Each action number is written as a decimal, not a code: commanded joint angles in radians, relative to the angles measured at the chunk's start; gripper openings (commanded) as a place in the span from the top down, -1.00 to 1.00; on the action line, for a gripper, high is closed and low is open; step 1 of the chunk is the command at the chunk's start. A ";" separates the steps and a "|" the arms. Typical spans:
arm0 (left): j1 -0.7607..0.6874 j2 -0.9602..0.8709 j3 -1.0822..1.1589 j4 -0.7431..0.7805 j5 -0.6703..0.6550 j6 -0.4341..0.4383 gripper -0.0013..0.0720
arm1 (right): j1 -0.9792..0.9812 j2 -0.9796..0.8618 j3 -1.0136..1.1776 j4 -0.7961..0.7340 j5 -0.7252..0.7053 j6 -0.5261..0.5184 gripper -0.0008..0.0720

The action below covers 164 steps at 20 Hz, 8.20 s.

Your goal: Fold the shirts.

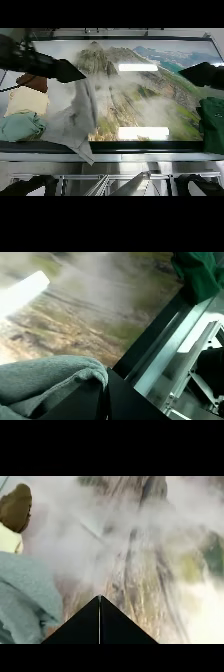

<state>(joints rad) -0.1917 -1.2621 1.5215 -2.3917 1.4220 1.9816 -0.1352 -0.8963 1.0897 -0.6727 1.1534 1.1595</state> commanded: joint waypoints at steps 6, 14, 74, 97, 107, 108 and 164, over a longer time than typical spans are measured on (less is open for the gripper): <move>-0.183 -0.353 0.204 0.031 0.109 -0.007 -1.00 | 0.220 -0.240 -0.164 0.002 0.011 0.014 -0.23; 0.170 -0.264 -0.030 0.118 0.278 -0.048 -0.99 | 0.412 -0.403 -0.194 -0.004 -0.068 0.039 -0.73; 0.623 0.323 0.070 -0.373 0.113 0.001 0.91 | -0.153 0.057 0.274 0.099 -0.066 -0.103 0.95; 0.391 -0.591 -0.028 -0.006 -0.066 -0.066 -0.98 | -0.411 -0.256 -0.473 -0.008 0.075 -0.042 -0.03; 0.243 -0.595 -0.027 0.277 -0.233 -0.102 -0.93 | -0.256 -0.120 -0.801 -0.013 -0.167 0.063 -0.30; 0.232 -0.597 -0.027 0.277 -0.247 -0.102 -0.93 | -0.216 -0.122 -0.801 -0.013 -0.193 0.085 -0.29; 0.314 -0.893 0.486 -0.304 -0.082 0.000 -0.99 | -0.086 -0.865 0.394 0.036 -0.372 -0.124 -0.71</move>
<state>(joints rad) 0.1112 -2.0579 1.8320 -2.6434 1.2819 2.0312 -0.1898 -1.7325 1.4757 -0.6254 0.8124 1.0531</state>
